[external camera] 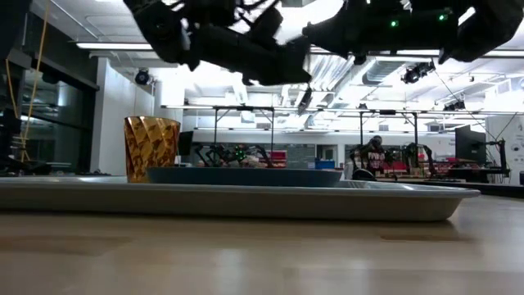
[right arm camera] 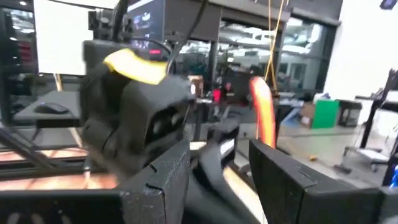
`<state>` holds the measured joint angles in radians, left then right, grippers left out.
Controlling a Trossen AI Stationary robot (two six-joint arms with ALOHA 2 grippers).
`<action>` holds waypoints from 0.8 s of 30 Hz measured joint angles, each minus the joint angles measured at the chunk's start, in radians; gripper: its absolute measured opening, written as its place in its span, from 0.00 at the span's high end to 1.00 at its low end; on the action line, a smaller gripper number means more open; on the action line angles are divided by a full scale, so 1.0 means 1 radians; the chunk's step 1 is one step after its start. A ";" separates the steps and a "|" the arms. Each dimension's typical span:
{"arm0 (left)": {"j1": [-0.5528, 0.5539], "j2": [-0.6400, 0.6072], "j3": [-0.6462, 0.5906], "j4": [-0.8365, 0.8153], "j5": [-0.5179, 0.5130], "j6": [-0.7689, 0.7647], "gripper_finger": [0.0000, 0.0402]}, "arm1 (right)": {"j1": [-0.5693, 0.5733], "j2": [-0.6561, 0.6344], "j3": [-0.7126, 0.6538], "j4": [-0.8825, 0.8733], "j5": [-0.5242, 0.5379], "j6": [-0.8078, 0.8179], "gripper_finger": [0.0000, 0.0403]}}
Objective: Pick and place plate/cup/fork/spoon on tray
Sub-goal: Put the orange spoon on the blue tray to the left of the orange fork
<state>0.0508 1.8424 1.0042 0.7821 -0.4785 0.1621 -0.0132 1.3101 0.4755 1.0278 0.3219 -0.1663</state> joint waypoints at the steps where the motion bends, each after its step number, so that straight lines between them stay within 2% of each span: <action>1: -0.001 0.018 0.020 -0.008 -0.007 0.006 1.00 | 0.000 0.012 0.000 0.024 0.004 -0.015 0.61; 6: -0.011 0.043 0.046 -0.009 -0.034 0.023 1.00 | 0.017 0.018 0.000 0.047 0.150 -0.088 0.61; 10: -0.012 0.042 0.046 -0.007 -0.039 0.024 1.00 | 0.037 0.018 0.000 0.047 0.200 -0.105 0.61; 13: -0.012 0.042 0.046 -0.006 -0.070 0.032 1.00 | 0.045 0.018 0.000 0.047 0.217 -0.102 0.61; 17: -0.013 0.042 0.046 0.001 -0.144 0.078 1.00 | 0.068 0.018 0.000 0.034 0.169 -0.106 0.61; 20: -0.013 0.042 0.046 0.008 -0.163 0.103 1.00 | 0.083 0.018 0.000 0.016 0.172 -0.133 0.61; 24: -0.013 0.042 0.046 0.008 -0.168 0.105 1.00 | 0.099 0.018 0.000 0.003 0.340 -0.210 0.61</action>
<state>0.0380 1.8839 1.0500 0.7898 -0.6463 0.2668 0.0862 1.3277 0.4755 1.0306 0.6623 -0.3763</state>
